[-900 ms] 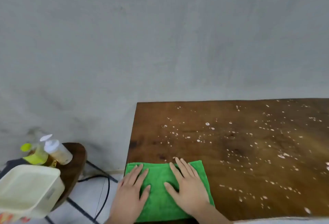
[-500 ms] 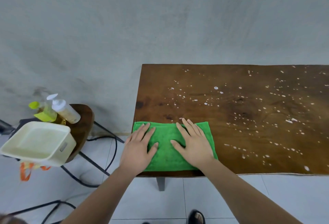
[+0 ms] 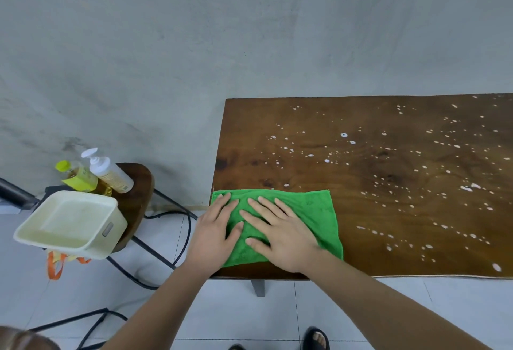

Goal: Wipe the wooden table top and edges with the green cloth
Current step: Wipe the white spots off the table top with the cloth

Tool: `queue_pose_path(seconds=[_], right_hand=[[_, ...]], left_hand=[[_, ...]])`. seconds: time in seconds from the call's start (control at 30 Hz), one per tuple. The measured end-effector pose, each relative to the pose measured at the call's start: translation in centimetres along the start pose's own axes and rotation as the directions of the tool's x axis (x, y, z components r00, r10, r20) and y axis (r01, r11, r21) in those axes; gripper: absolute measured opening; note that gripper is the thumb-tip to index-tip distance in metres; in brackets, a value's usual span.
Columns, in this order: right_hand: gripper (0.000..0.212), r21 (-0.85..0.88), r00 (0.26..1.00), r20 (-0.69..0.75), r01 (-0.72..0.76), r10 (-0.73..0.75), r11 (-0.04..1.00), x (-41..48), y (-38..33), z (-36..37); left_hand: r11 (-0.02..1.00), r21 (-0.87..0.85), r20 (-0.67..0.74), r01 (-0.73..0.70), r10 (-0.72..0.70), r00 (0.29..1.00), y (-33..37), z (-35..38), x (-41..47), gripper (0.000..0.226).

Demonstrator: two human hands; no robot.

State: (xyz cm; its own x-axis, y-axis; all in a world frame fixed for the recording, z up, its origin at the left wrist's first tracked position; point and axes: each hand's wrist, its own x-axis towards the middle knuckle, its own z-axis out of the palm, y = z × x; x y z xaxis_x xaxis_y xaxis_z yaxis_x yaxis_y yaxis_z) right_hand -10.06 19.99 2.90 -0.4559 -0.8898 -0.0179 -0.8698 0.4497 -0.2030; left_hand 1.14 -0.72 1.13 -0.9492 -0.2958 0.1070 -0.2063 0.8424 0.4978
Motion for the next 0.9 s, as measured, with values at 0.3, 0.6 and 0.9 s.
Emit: queue_pose_path(seconds=[0.3,0.6,0.9], right_hand=[[0.074,-0.008,0.967,0.025,-0.255,0.255,0.967,2.3,11.7,-3.2],[0.077,0.031,0.831,-0.062,-0.552,0.553,0.833,0.3,23.2,-5.2],[0.08,-0.013,0.784,-0.032,-0.62,0.62,0.784,5.4,20.1,-5.6]], left_hand=[[0.983,0.166,0.092,-0.082,0.067,0.993,1.4,0.5,2.2,0.069],[0.952,0.257,0.237,-0.169,0.107,0.966,3.7,0.5,5.4,0.067],[0.947,0.225,0.291,-0.23,0.16,0.943,3.6,0.4,6.8,0.07]])
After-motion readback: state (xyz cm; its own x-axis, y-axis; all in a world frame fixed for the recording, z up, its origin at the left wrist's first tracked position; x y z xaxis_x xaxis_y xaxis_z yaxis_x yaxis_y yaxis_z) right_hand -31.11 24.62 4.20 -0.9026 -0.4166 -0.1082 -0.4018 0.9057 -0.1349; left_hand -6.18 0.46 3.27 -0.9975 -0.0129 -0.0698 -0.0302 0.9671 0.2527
